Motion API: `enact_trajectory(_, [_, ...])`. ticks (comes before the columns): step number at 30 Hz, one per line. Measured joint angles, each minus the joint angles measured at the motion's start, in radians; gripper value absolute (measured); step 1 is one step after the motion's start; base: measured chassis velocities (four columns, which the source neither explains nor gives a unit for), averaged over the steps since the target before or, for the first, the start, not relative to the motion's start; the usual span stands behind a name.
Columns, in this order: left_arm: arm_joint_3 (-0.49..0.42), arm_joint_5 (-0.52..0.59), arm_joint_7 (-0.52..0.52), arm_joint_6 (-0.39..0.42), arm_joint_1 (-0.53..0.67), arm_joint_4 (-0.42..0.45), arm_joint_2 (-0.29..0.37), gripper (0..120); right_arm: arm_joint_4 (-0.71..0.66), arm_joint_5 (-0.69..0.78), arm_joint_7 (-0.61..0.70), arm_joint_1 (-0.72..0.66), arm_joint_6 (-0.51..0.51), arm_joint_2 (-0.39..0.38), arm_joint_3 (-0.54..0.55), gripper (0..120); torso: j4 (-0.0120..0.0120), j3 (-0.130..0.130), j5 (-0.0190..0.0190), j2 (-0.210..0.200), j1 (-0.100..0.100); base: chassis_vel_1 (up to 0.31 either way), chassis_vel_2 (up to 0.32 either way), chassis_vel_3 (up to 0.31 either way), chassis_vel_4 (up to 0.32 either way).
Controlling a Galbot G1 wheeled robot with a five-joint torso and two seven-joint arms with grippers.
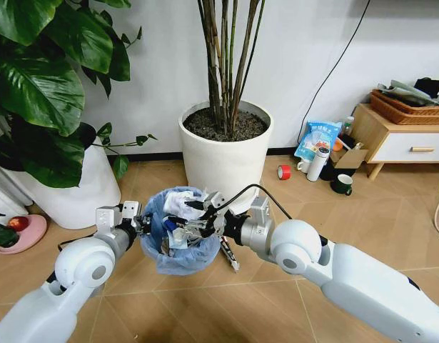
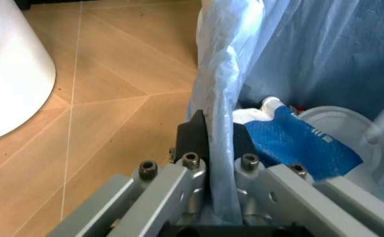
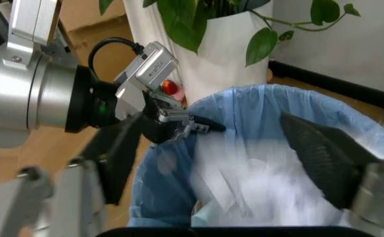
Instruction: Pick up the trash bin and place the garbage on the floor into it.
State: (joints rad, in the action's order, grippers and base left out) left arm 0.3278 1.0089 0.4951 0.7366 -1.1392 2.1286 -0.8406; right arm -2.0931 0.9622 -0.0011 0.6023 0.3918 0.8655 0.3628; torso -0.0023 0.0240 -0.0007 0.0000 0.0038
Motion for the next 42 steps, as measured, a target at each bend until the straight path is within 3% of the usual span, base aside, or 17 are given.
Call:
enact_trajectory(1, [0.0,0.0,0.0,0.0,0.0,0.0,0.0,0,0.0,0.0,0.0,0.0,0.0,0.0,0.0,81,0.0,0.0,0.0,0.0,0.0,0.0,0.0,0.0,0.0])
enact_trajectory(4, [0.0,-0.001,0.0,0.0,-0.002,0.001,-0.003,0,-0.003,-0.001,0.001,0.001,-0.001,0.001,-0.005,97,0.0,0.0,0.0,0.0,0.0,0.0,0.0,0.0,0.0])
enact_trajectory(7, [0.0,-0.002,0.0,0.0,-0.003,0.001,-0.005,0,-0.005,-0.004,0.001,0.004,-0.005,0.001,-0.007,100,0.0,0.0,0.0,0.0,0.0,0.0,0.0,0.0,0.0])
enact_trajectory(13, [0.002,-0.005,0.0,-0.007,-0.006,0.001,-0.008,0,0.0,-0.008,0.026,0.02,-0.012,0.003,-0.048,100,0.0,0.0,0.0,0.0,0.0,0.0,0.0,0.0,0.0])
enact_trajectory(21, [0.025,-0.02,0.0,-0.01,-0.019,-0.004,-0.019,0,0.026,-0.014,0.137,0.087,0.0,-0.028,-0.198,100,0.0,0.0,0.0001,0.0,0.0,0.0,0.0,0.0,0.0])
enact_trajectory(25, [0.048,-0.031,0.003,-0.01,-0.034,0.0,-0.02,0,0.105,-0.031,0.186,0.13,-0.003,-0.055,-0.256,100,-0.0001,0.0,0.0001,0.0,0.0,0.0,0.0,0.0,0.0])
enact_trajectory(34, [0.066,-0.024,0.012,-0.01,-0.04,0.014,-0.011,0,0.246,-0.064,0.193,0.192,-0.006,-0.054,-0.28,100,-0.0001,0.0,0.0001,0.0,0.0,0.0,0.0,0.0,0.0])
enact_trajectory(42, [0.06,-0.014,0.004,-0.009,-0.024,0.017,-0.008,0,0.539,-0.264,0.061,0.274,-0.003,0.085,-0.179,100,-0.0001,0.0,0.0002,0.0,0.0,0.0,0.0,0.0,0.0])
